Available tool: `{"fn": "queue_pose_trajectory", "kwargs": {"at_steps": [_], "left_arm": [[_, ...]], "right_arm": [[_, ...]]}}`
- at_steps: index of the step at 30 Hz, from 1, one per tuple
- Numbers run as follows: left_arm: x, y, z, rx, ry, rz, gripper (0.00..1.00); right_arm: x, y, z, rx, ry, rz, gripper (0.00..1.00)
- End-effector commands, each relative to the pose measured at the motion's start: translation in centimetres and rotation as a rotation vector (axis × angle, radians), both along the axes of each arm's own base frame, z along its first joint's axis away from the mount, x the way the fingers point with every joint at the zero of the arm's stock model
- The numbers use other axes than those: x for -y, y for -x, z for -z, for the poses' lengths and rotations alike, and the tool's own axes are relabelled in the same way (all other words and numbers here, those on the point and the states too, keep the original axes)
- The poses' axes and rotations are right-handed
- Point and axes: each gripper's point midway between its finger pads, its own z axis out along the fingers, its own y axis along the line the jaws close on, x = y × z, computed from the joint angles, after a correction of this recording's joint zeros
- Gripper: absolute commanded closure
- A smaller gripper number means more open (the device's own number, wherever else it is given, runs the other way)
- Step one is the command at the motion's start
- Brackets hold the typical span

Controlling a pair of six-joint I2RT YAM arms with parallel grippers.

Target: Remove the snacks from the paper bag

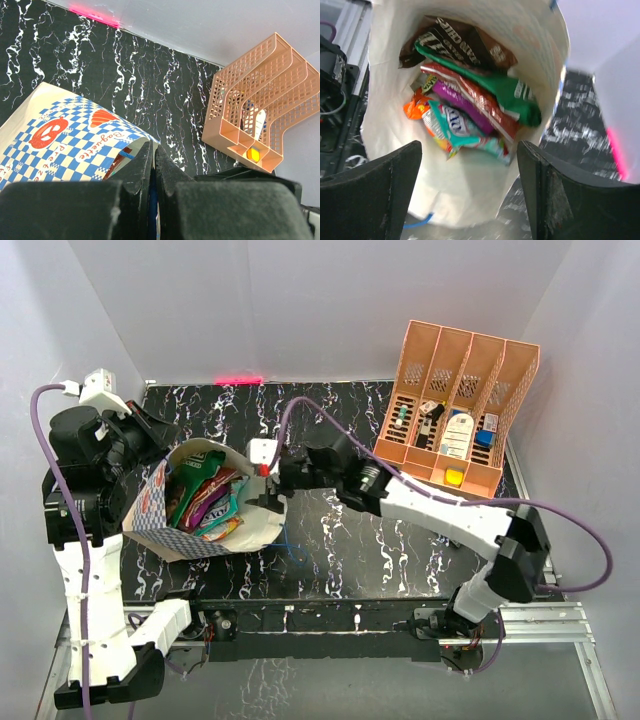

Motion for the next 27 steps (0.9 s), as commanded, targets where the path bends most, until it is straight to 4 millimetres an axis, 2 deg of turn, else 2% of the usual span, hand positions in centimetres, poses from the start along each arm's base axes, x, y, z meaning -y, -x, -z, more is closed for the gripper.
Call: {"fn": "queue_pose_trajectory", "kwargs": {"at_steps": [1, 5, 7, 9, 16, 19, 24, 27], "left_arm": [[0.7, 1.4, -2.4, 0.067, 0.006, 0.033, 1.00], [1.1, 1.5, -2.5, 0.075, 0.029, 0.042, 1.00], [1.3, 1.5, -2.7, 0.077, 0.044, 0.048, 1.00], [1.5, 1.5, -2.6, 0.072, 0.064, 0.055, 1.00], [2.2, 1.4, -1.6, 0.028, 0.140, 0.064, 1.00], [2.3, 1.4, -1.4, 0.014, 0.150, 0.063, 1.00], [2.2, 1.5, -1.1, 0.001, 0.157, 0.050, 1.00], [2.2, 1.6, -1.1, -0.004, 0.165, 0.047, 1.00]], "right_arm": [[-3.5, 1.6, -2.6, 0.416, -0.008, -0.281, 0.23], [-5.1, 0.6, -0.1, 0.569, 0.074, -0.326, 0.29], [-6.0, -0.3, 0.5, 0.593, 0.109, -0.312, 0.34], [-6.9, -1.5, 2.4, 0.593, 0.164, -0.305, 0.40], [-8.5, -5.2, 5.9, 0.646, 0.279, -0.222, 0.41], [-9.1, -6.1, 7.0, 0.662, 0.302, -0.214, 0.41], [-10.1, -7.4, 8.6, 0.680, 0.316, -0.189, 0.51], [-10.6, -7.5, 8.7, 0.691, 0.308, -0.194, 0.57]]}}
